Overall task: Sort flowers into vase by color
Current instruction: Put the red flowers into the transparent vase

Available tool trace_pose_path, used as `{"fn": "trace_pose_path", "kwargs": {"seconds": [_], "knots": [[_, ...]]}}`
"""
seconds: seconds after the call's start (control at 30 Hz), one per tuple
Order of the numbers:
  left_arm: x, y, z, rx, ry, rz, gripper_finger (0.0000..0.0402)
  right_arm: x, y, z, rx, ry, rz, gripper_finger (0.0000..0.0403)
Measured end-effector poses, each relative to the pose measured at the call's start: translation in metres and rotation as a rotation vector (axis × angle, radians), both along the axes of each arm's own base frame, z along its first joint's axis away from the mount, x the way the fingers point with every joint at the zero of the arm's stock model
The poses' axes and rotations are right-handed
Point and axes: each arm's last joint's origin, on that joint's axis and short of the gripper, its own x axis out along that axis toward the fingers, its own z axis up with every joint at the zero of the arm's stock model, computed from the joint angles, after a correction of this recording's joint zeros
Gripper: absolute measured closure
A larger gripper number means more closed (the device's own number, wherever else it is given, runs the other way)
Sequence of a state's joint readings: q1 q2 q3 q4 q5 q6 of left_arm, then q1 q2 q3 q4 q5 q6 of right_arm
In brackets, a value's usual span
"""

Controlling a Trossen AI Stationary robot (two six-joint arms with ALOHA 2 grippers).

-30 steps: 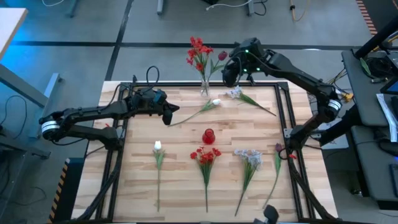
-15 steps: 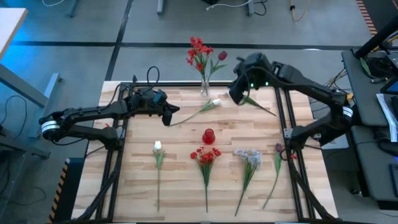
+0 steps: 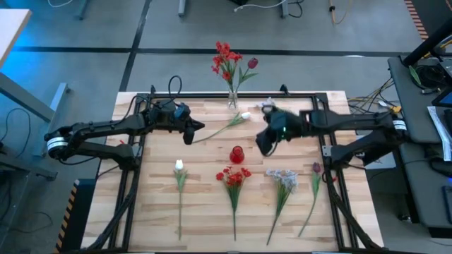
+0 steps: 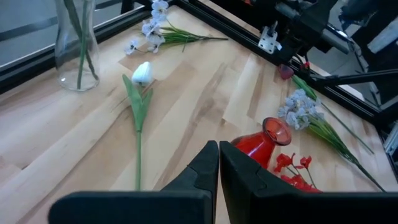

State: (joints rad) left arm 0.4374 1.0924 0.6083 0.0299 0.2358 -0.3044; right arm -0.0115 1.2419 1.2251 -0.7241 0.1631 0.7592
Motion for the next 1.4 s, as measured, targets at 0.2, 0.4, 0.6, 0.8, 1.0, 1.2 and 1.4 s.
{"fn": "trace_pose_path", "kwargs": {"seconds": [0.2, 0.4, 0.6, 0.8, 1.0, 1.2, 1.4], "knots": [[0.000, -0.001, 0.000, 0.010, 0.000, -0.033, 0.0402, 0.006, 0.043, -0.006, 0.113, -0.006, -0.038, 0.0394], [0.000, -0.001, 0.000, 0.012, 0.001, -0.033, 0.0402, 0.011, 0.081, -0.017, 0.230, 0.022, -0.057, 0.0394], [0.000, -0.001, -0.001, 0.011, 0.003, -0.033, 0.0402, 0.034, 0.108, -0.041, 0.309, 0.090, -0.136, 0.0392], [-0.001, -0.001, -0.002, -0.014, 0.013, -0.035, 0.0402, 0.073, 0.127, -0.064, 0.362, 0.148, -0.179, 0.0349], [-0.001, -0.001, -0.002, -0.018, 0.011, -0.038, 0.0402, 0.114, 0.144, -0.085, 0.452, 0.198, -0.226, 0.0261], [-0.001, -0.002, -0.003, -0.023, 0.013, -0.044, 0.0402, 0.139, 0.156, -0.117, 0.552, 0.334, -0.333, 0.0193], [-0.001, -0.002, -0.003, -0.033, 0.015, -0.061, 0.0402, 0.158, 0.161, -0.142, 0.566, 0.441, -0.398, 0.0170]]}}
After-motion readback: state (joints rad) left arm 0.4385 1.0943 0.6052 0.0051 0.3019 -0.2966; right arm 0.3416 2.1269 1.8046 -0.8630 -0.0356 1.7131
